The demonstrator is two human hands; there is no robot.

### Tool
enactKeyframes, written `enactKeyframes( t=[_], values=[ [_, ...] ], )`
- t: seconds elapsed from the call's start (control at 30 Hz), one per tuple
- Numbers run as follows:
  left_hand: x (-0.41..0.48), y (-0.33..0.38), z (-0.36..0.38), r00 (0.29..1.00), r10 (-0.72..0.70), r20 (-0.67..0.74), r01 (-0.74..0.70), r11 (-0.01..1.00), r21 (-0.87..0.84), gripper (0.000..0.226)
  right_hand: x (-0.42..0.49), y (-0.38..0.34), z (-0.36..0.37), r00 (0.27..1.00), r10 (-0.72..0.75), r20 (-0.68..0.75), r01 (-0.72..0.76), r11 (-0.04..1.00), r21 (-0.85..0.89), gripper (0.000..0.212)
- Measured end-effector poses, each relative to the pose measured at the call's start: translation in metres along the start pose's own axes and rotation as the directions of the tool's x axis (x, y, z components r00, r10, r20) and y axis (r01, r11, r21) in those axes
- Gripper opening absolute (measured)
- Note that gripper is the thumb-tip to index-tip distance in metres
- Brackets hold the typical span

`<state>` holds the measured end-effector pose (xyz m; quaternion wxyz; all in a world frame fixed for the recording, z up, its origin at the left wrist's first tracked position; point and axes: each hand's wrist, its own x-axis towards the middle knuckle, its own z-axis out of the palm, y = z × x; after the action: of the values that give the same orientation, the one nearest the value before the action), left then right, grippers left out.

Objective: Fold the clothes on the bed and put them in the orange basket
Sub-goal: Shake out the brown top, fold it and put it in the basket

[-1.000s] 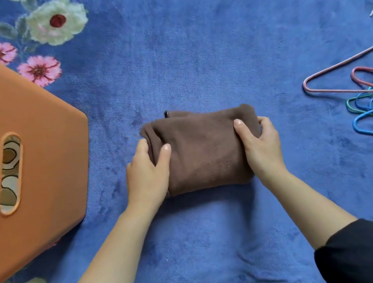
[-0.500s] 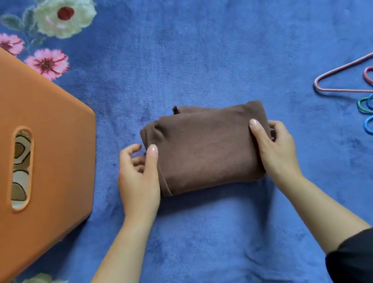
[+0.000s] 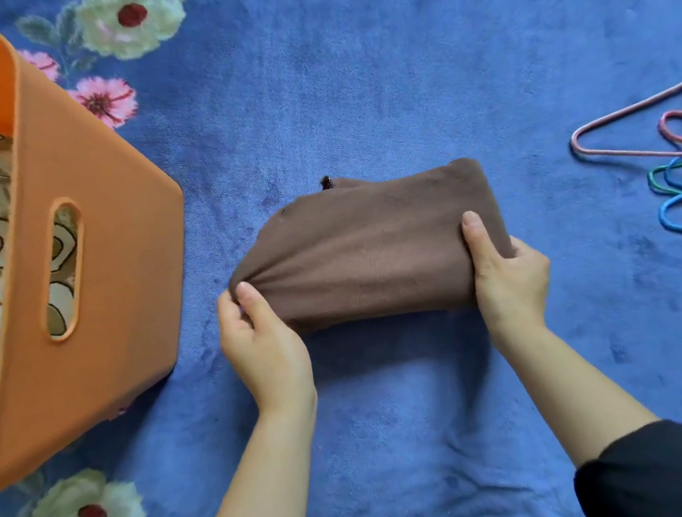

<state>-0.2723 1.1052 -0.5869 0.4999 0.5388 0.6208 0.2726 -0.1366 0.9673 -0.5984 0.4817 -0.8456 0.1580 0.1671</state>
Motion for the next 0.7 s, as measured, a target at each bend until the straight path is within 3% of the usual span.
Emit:
enactKeyframes(
  t=[0.1,0.2,0.27,0.4,0.5,0.57,0.63,0.7],
  values=[
    [0.008,0.006,-0.005,0.987,0.149,0.063,-0.153,0.985,0.077,0.035,0.01,-0.011,-0.006,0.996,-0.079,-0.032,0.079,0.997,-0.019,0.055],
    [0.01,-0.019,-0.013,0.95,-0.029,0.312,-0.038,0.978,0.205,0.03,0.024,-0.003,-0.015,0.988,-0.128,0.084,0.146,0.957,-0.25,0.054],
    [0.008,-0.035,-0.019,0.902,-0.128,0.412,-0.008,0.95,0.311,0.02,0.026,0.009,-0.018,0.977,-0.081,0.195,0.147,0.924,-0.353,0.054],
    [0.007,-0.034,-0.023,0.928,-0.121,0.353,-0.001,0.946,0.325,0.006,0.019,0.024,-0.024,0.983,-0.045,0.179,0.098,0.949,-0.299,0.05],
    [0.011,-0.023,-0.016,0.968,-0.103,0.228,0.019,0.939,0.345,0.03,0.008,0.032,-0.029,0.99,0.139,0.003,-0.137,0.98,-0.147,0.058],
    [0.021,-0.012,-0.005,0.927,-0.284,0.244,0.201,0.927,0.317,0.058,-0.005,0.032,-0.031,0.926,0.376,-0.02,-0.376,0.926,0.03,0.061],
    [0.029,-0.003,0.008,0.805,-0.467,0.366,0.407,0.884,0.232,0.081,-0.023,0.032,-0.031,0.828,0.547,0.128,-0.561,0.808,0.179,0.067],
    [0.028,0.003,0.019,0.736,-0.506,0.45,0.426,0.862,0.274,0.094,-0.039,0.034,-0.023,0.741,0.553,0.381,-0.664,0.691,0.287,0.089]
  ],
)
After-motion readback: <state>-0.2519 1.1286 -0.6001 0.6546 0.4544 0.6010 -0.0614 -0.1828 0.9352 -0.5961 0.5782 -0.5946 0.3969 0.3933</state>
